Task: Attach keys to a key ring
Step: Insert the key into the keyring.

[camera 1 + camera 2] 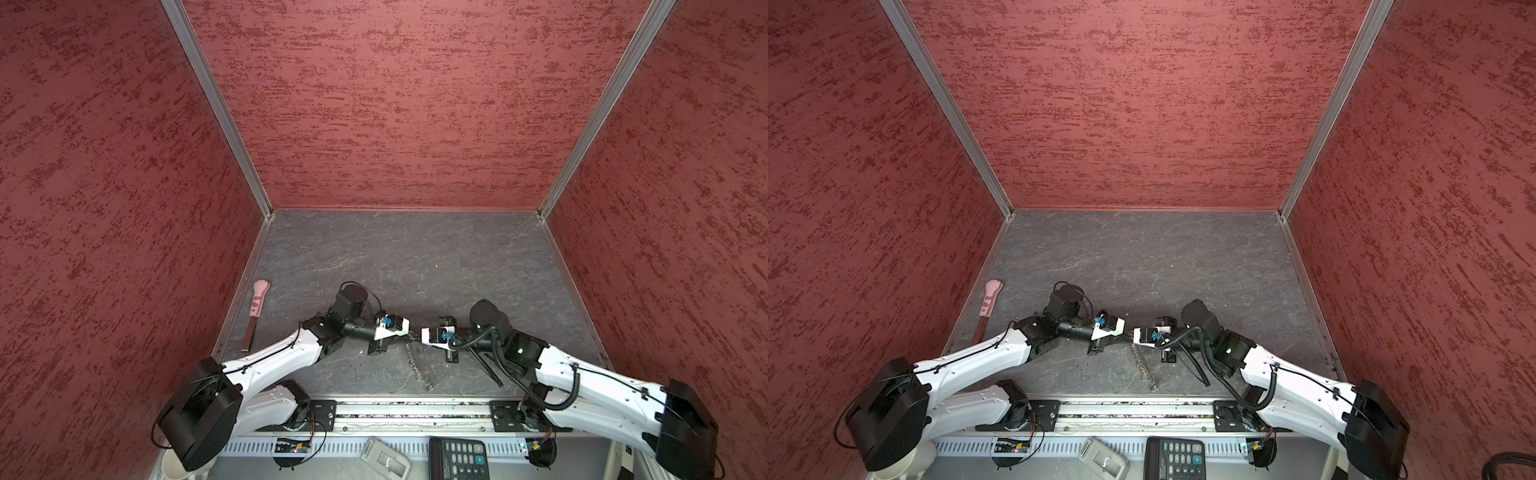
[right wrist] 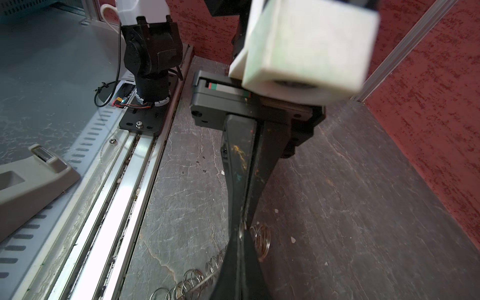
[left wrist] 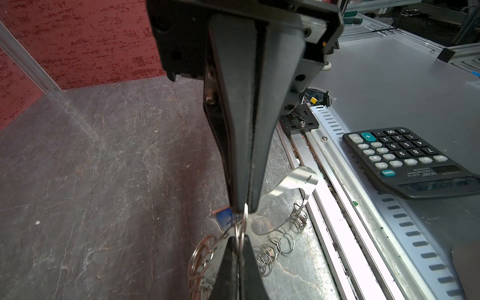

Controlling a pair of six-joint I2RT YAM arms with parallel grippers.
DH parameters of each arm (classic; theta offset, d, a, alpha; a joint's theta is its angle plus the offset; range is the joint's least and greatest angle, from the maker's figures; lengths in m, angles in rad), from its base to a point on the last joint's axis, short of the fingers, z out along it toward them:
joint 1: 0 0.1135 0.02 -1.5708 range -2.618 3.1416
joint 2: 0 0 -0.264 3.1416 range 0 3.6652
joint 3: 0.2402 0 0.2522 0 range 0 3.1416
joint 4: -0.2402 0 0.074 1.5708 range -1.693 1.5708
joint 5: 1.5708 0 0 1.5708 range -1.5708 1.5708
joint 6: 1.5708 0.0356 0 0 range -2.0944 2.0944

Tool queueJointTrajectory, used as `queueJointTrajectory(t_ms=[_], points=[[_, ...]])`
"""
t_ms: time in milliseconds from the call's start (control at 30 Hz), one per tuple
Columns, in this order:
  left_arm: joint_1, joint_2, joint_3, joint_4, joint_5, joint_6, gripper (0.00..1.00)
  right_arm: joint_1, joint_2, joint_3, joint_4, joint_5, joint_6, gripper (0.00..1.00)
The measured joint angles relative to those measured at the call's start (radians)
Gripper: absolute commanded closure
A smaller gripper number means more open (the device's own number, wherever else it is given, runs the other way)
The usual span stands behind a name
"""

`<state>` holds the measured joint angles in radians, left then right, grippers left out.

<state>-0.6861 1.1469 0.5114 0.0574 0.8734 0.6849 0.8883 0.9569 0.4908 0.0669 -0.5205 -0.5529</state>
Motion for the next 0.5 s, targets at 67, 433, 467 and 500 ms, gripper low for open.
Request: queueJointTrajectory(t_ms=[67,433,467,500], points=[[-0.002,-0.003,0.0,-0.006,0.002,0.024,1.0,-0.014,0.01,0.014,-0.017,-0.034,0.002,1.0],[-0.004,-0.001,0.061,-0.088,0.003,0.142,1.0,-0.094,0.053,0.108,-0.144,-0.178,-0.023,1.0],[-0.004,0.0,0.069,-0.095,0.001,0.153,1.0,-0.101,0.055,0.114,-0.152,-0.188,-0.026,1.0],[-0.004,0.002,0.078,-0.104,-0.002,0.164,1.0,-0.108,0.06,0.124,-0.163,-0.198,-0.031,1.0]])
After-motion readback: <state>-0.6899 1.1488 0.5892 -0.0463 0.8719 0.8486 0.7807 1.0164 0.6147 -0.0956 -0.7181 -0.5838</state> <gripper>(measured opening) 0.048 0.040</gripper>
